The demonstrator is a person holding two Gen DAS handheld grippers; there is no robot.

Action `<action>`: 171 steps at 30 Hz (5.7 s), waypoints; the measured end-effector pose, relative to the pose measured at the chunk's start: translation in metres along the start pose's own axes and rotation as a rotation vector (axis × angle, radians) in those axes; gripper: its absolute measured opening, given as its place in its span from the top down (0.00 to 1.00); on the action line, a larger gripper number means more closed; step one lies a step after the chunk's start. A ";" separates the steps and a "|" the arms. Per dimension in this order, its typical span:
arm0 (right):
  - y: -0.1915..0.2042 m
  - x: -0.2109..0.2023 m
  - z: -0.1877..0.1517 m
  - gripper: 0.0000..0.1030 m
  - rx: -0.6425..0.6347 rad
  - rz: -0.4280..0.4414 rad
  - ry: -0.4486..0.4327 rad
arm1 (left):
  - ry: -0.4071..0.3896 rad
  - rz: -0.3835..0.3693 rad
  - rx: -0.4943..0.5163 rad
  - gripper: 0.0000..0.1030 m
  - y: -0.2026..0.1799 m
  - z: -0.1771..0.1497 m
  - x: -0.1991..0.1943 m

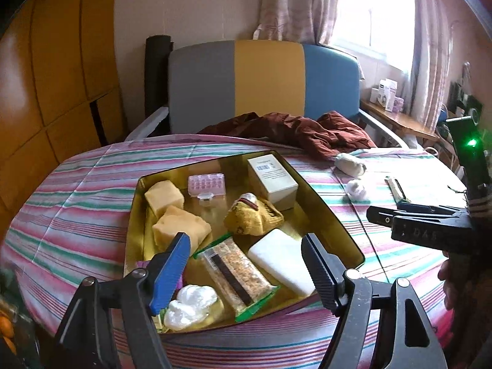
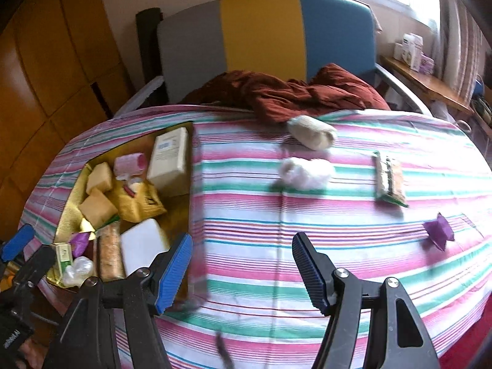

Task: Organize objects
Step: 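Move right tool to the purple snack and grasp it, then grasp the white plastic bundle with left tool while right tool holds purple snack, then carry plastic bundle and purple snack into the gold tray and open both tools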

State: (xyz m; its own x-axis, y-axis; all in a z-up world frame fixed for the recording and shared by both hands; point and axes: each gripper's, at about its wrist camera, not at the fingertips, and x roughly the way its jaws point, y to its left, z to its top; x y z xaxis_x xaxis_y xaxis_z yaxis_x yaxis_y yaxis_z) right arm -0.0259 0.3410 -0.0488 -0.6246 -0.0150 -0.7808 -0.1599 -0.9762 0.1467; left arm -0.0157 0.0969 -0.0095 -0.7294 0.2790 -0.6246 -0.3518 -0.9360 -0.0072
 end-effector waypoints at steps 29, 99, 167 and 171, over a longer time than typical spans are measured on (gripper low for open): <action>-0.270 -0.016 0.006 0.29 0.405 -0.247 0.220 | 0.057 -0.178 0.165 0.24 -0.078 0.010 0.027; -0.253 0.042 0.024 0.66 0.453 -0.147 0.181 | 0.366 -0.225 0.625 0.25 -0.243 0.082 0.244; -0.212 0.026 0.036 0.66 0.243 -0.220 0.047 | 0.089 -0.160 0.139 0.64 -0.103 0.027 0.051; -0.210 0.025 0.036 0.66 0.234 -0.231 0.044 | 0.089 -0.141 0.111 0.64 -0.087 0.024 0.048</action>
State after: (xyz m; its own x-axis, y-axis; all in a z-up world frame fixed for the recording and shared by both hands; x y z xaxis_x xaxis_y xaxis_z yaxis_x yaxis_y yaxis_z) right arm -0.0353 0.5533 -0.0775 -0.5187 0.1865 -0.8344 -0.4678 -0.8788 0.0944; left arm -0.0339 0.1969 -0.0198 -0.6153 0.3813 -0.6900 -0.5134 -0.8580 -0.0164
